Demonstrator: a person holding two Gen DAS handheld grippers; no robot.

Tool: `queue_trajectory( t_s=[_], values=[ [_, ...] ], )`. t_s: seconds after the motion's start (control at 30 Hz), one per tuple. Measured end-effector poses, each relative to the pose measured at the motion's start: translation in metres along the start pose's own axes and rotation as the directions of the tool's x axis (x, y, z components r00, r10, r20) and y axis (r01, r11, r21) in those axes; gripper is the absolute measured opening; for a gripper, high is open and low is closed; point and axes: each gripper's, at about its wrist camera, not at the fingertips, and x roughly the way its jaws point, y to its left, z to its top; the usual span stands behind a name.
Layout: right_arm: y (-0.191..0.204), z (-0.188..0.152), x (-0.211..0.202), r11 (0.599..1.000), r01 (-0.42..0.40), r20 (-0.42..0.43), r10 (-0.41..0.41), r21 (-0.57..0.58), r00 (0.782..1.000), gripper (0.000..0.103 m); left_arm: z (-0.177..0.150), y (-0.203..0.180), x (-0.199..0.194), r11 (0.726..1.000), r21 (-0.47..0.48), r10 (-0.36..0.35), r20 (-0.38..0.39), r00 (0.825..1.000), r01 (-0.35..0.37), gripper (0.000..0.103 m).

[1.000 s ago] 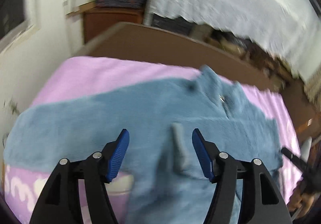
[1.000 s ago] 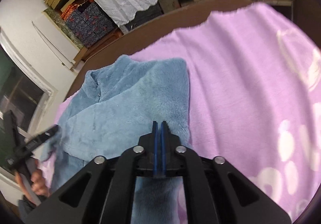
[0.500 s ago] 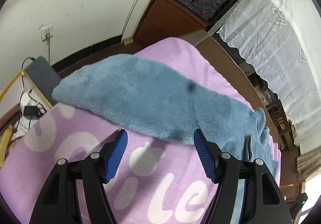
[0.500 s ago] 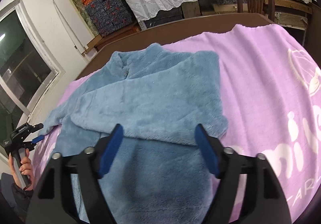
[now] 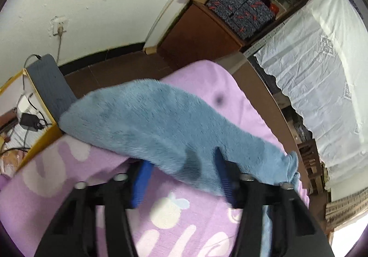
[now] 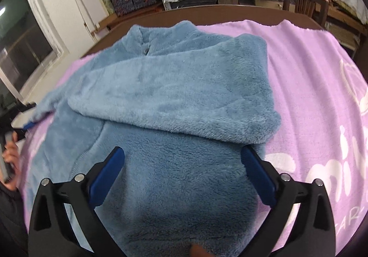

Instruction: Fold large clothes

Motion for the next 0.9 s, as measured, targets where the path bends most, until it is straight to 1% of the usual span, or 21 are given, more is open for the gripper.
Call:
queue_trajectory(
  t_s=[0.07, 0.1, 0.13, 0.2, 0.27, 0.33, 0.37, 0.43, 0.5, 0.6, 0.63, 0.7, 0.73, 0.8, 0.9],
  values=[
    [0.000, 0.000, 0.000, 1.000, 0.003, -0.002, -0.003, -0.004, 1.000, 0.099, 0.002, 0.001, 0.000, 1.000, -0.001, 0.007, 0.005, 1.000, -0.007, 0.024],
    [-0.001, -0.001, 0.000, 1.000, -0.001, 0.000, 0.001, -0.001, 1.000, 0.099, 0.002, 0.001, 0.002, 1.000, 0.000, 0.014, -0.003, 1.000, -0.014, 0.020],
    [0.000, 0.000, 0.001, 1.000, -0.005, 0.001, 0.005, 0.002, 1.000, 0.099, 0.002, 0.002, 0.005, 1.000, 0.000, 0.020, -0.016, 1.000, -0.020, 0.013],
    [0.001, -0.001, 0.001, 1.000, -0.005, 0.001, 0.005, 0.001, 1.000, 0.099, 0.001, 0.002, 0.005, 1.000, -0.001, 0.022, -0.022, 1.000, -0.022, 0.011],
    [-0.001, 0.000, 0.001, 1.000, -0.002, -0.001, 0.002, -0.002, 1.000, 0.099, 0.001, -0.007, 0.001, 0.998, 0.038, 0.046, -0.001, 0.999, -0.046, 0.010],
    [-0.001, 0.000, 0.001, 1.000, -0.001, -0.001, 0.001, -0.003, 1.000, 0.099, -0.001, -0.023, -0.006, 0.990, 0.107, 0.085, 0.029, 0.996, -0.087, 0.010],
    [-0.001, 0.000, 0.001, 1.000, -0.002, 0.000, 0.002, -0.003, 1.000, 0.099, -0.002, -0.036, -0.011, 0.982, 0.154, 0.104, 0.048, 0.993, -0.110, 0.010],
    [-0.001, 0.000, 0.001, 1.000, -0.001, -0.001, 0.001, -0.004, 1.000, 0.099, -0.006, -0.060, -0.019, 0.963, 0.233, 0.122, 0.078, 0.989, -0.137, 0.010],
    [-0.001, 0.001, 0.001, 1.000, 0.001, -0.001, -0.001, -0.005, 1.000, 0.099, -0.011, -0.088, -0.027, 0.936, 0.313, 0.135, 0.109, 0.985, -0.163, 0.009],
    [-0.001, 0.001, 0.001, 1.000, 0.002, -0.001, -0.002, -0.005, 1.000, 0.099, -0.023, -0.131, -0.035, 0.896, 0.409, 0.125, 0.140, 0.982, -0.173, 0.010],
    [-0.001, 0.001, 0.001, 1.000, 0.000, 0.000, 0.000, -0.004, 1.000, 0.099, -0.027, -0.144, -0.036, 0.885, 0.434, 0.119, 0.144, 0.982, -0.170, 0.009],
    [-0.002, 0.001, 0.000, 1.000, -0.011, 0.003, 0.011, 0.004, 1.000, 0.099, -0.041, -0.177, -0.036, 0.853, 0.496, 0.101, 0.149, 0.984, -0.162, 0.010],
    [-0.003, 0.001, 0.000, 1.000, -0.016, 0.004, 0.016, 0.007, 1.000, 0.099, -0.046, -0.186, -0.035, 0.844, 0.513, 0.095, 0.148, 0.984, -0.159, 0.009],
    [-0.005, 0.001, -0.001, 1.000, -0.024, 0.006, 0.024, 0.012, 1.000, 0.099, -0.065, -0.217, -0.031, 0.809, 0.570, 0.076, 0.141, 0.987, -0.144, 0.010],
    [-0.006, 0.002, -0.001, 0.999, -0.030, 0.006, 0.030, 0.014, 1.000, 0.099, -0.093, -0.252, -0.024, 0.762, 0.636, 0.050, 0.131, 0.990, -0.123, 0.010]
  ],
)
